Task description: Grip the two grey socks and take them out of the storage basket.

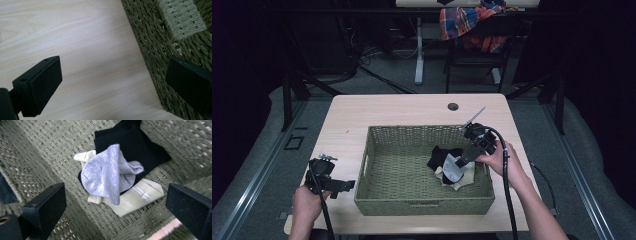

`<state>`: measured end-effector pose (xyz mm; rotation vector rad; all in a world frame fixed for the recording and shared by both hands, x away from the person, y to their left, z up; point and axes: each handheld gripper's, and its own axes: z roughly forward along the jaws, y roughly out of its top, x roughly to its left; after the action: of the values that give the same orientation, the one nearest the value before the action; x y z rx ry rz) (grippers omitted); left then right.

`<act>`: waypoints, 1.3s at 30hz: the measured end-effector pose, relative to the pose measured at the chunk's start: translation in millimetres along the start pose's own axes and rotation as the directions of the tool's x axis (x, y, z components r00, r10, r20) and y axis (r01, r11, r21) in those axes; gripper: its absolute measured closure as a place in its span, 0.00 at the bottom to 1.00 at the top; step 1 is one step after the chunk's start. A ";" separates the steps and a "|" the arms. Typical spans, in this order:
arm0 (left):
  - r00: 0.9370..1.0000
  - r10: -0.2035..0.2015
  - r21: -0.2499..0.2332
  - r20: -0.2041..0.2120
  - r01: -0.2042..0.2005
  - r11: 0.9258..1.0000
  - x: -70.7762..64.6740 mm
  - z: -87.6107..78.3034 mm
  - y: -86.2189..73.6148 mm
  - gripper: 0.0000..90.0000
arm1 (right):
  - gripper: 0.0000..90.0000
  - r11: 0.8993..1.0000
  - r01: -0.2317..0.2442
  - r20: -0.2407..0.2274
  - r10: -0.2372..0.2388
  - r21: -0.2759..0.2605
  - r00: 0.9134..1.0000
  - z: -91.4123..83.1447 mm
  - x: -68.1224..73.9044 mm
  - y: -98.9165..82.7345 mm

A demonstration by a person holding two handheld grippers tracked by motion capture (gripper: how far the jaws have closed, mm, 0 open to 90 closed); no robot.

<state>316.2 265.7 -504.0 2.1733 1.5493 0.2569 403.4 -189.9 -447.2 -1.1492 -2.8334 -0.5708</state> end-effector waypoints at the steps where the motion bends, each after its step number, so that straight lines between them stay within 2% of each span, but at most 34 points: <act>1: 1.000 0.000 0.001 0.002 0.000 1.000 0.1 -0.1 0.0 0.01 | 0.07 1.000 -0.008 -0.001 0.008 0.005 1.000 2.6 0.3 0.6; 3: 1.000 0.000 0.001 0.001 0.000 1.000 0.3 -0.1 0.1 0.01 | 0.16 1.000 -0.004 0.005 0.004 0.016 1.000 6.2 0.6 1.5; 5: 1.000 -0.001 0.000 0.000 0.001 1.000 0.1 0.1 0.0 0.01 | 0.18 1.000 -0.001 0.005 0.001 0.017 1.000 10.6 1.7 2.4; 7: 1.000 0.000 0.000 0.000 0.000 1.000 0.0 0.1 0.0 0.01 | 0.27 0.999 0.011 0.014 -0.012 0.036 1.000 14.3 3.1 4.2; 8: 1.000 0.000 0.000 0.001 0.000 1.000 0.1 0.1 0.0 0.01 | 0.31 0.999 0.003 0.010 -0.004 0.034 1.000 16.7 3.9 4.4; 9: 1.000 -0.001 0.001 0.001 0.001 1.000 0.1 0.1 0.0 0.01 | 0.39 0.999 -0.006 0.021 0.005 0.045 1.000 23.7 5.7 5.8; 10: 1.000 0.000 0.001 0.001 0.000 1.000 0.2 0.2 0.1 0.01 | 0.39 0.999 -0.006 0.021 0.005 0.045 1.000 23.7 5.7 5.8; 11: 1.000 0.000 0.000 0.000 0.000 1.000 0.2 0.4 0.1 0.01 | 0.49 0.998 -0.003 0.028 0.001 0.068 1.000 29.5 6.1 7.4; 16: 1.000 -0.002 -0.002 0.002 0.002 1.000 -0.2 0.5 -0.1 0.01 | 0.57 0.995 -0.011 0.044 0.007 0.103 0.999 41.1 6.9 9.1; 20: 1.000 -0.001 -0.001 0.002 0.001 1.000 -0.2 0.5 -0.1 0.01 | 0.75 0.990 -0.009 0.051 0.002 0.141 0.999 47.0 7.8 10.1; 22: 1.000 -0.002 -0.002 0.003 0.002 1.000 -0.1 0.5 -0.1 0.01 | 0.83 0.991 -0.009 0.048 0.003 0.131 0.999 48.4 8.7 9.4; 24: 1.000 -0.002 -0.003 0.004 0.002 1.000 -0.1 0.5 -0.1 0.01 | 0.87 0.990 0.000 0.052 -0.007 0.140 0.999 46.0 9.8 10.0; 28: 1.000 -0.003 -0.002 0.004 0.003 1.000 -0.3 0.6 -0.1 0.01 | 0.92 0.993 0.001 0.048 -0.007 0.119 0.999 38.8 10.9 8.9; 39: 1.000 -0.001 -0.003 0.006 0.001 1.000 -0.5 0.7 0.0 0.01 | 0.94 0.998 0.022 0.063 -0.026 0.051 0.998 8.0 16.5 7.3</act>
<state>316.3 265.0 -504.5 2.1691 1.5457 0.2522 397.3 -171.3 -449.7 -1.1469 -2.9008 -0.4689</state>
